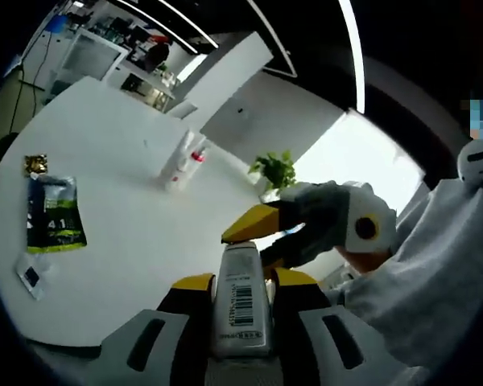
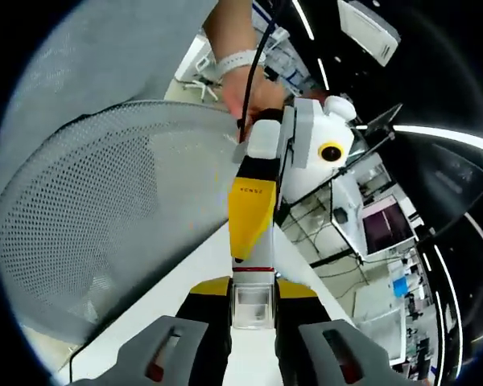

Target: Arrange the skincare products in the storage area until every visible bottle or jar stands upright without overlapping.

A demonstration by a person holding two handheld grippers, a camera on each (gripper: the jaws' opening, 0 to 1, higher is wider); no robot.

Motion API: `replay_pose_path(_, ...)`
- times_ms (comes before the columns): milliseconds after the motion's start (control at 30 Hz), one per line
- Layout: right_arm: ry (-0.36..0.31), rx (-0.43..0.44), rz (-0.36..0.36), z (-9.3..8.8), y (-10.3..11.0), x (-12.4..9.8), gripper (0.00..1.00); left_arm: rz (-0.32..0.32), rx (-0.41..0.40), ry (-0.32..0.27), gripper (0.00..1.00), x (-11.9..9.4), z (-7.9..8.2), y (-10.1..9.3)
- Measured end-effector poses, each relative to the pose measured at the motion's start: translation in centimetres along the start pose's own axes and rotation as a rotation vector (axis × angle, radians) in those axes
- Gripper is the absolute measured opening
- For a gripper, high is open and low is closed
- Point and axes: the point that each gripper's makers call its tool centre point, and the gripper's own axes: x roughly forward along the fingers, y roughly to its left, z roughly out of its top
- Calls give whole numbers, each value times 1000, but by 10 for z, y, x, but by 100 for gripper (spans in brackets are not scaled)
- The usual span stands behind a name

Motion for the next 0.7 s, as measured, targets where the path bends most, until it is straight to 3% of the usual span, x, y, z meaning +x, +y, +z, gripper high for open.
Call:
replay_pose_path(300, 42, 9, -26, -3, -6, 12, 13, 66, 10, -32, 24, -7, 7, 9)
replay_pose_path(400, 40, 57, -67, -5, -12, 14, 24, 91, 7, -41, 24, -8, 9, 15)
replay_pose_path(500, 20, 178, -98, -9, -17, 13, 36, 116, 12, -59, 24, -11, 13, 19)
replay_pose_path(600, -17, 322, -100, -13, -16, 14, 33, 122, -1, -67, 24, -12, 15, 20)
replay_pose_path(700, -20, 406, -115, -20, -16, 14, 32, 142, 3, -70, 24, -12, 15, 24)
